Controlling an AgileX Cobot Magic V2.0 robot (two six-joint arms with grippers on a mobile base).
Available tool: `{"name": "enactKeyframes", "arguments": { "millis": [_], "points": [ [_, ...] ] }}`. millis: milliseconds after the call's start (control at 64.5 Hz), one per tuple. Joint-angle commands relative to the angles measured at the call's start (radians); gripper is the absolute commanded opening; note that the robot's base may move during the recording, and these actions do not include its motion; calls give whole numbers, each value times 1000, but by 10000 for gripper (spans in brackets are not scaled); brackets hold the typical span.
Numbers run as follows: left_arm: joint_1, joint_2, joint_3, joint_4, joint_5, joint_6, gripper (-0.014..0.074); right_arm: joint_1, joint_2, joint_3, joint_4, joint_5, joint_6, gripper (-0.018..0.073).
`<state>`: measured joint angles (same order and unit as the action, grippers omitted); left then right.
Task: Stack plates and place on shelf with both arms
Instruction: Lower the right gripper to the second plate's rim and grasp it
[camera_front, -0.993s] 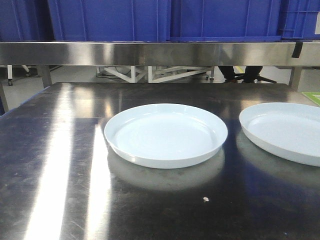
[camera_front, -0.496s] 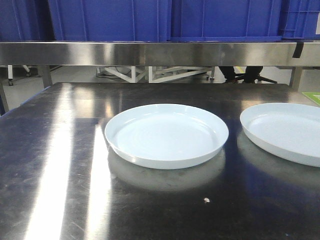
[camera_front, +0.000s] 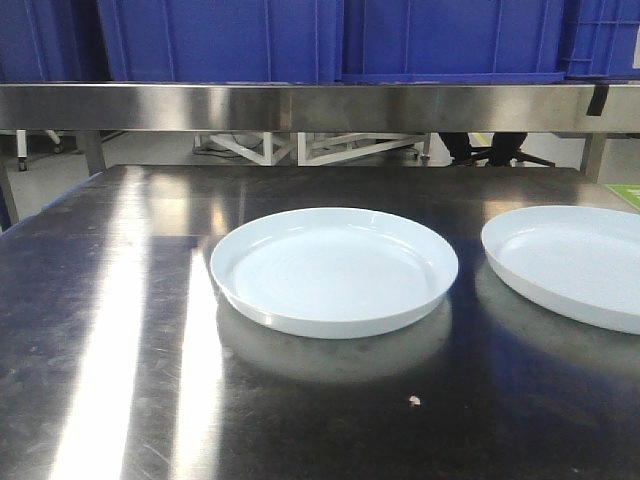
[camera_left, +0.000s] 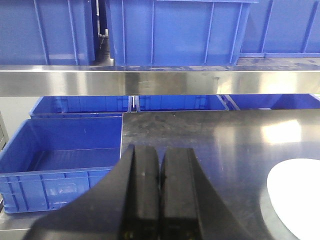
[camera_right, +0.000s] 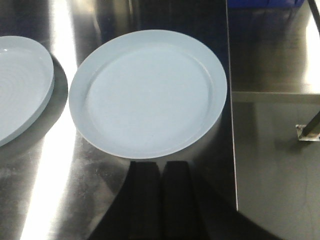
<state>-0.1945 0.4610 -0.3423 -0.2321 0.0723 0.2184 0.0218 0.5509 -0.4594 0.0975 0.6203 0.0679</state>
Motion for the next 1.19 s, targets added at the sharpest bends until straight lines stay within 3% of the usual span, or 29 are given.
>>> {"name": "enactKeyframes", "arguments": {
  "millis": [0, 310, 543, 651, 853, 1179],
  "points": [
    [1, 3, -29, -9, -86, -3, 82, -1, 82, -78, 16, -4, -3, 49],
    [1, 3, -29, -9, -86, -3, 82, -20, 388, -267, 23, 146, -3, 49],
    [1, 3, -29, -9, -86, -3, 82, -133, 624, -467, 22, 256, -4, 52],
    [1, 3, -29, -9, -86, -3, 82, -182, 726, -560, 12, 312, -23, 104],
    [1, 3, -29, -9, -86, -3, 82, -193, 884, -696, -24, 335, -23, 317],
    [1, 3, -29, -9, -86, -3, 82, -193, 1037, -761, -49, 299, -26, 346]
  ]
}}
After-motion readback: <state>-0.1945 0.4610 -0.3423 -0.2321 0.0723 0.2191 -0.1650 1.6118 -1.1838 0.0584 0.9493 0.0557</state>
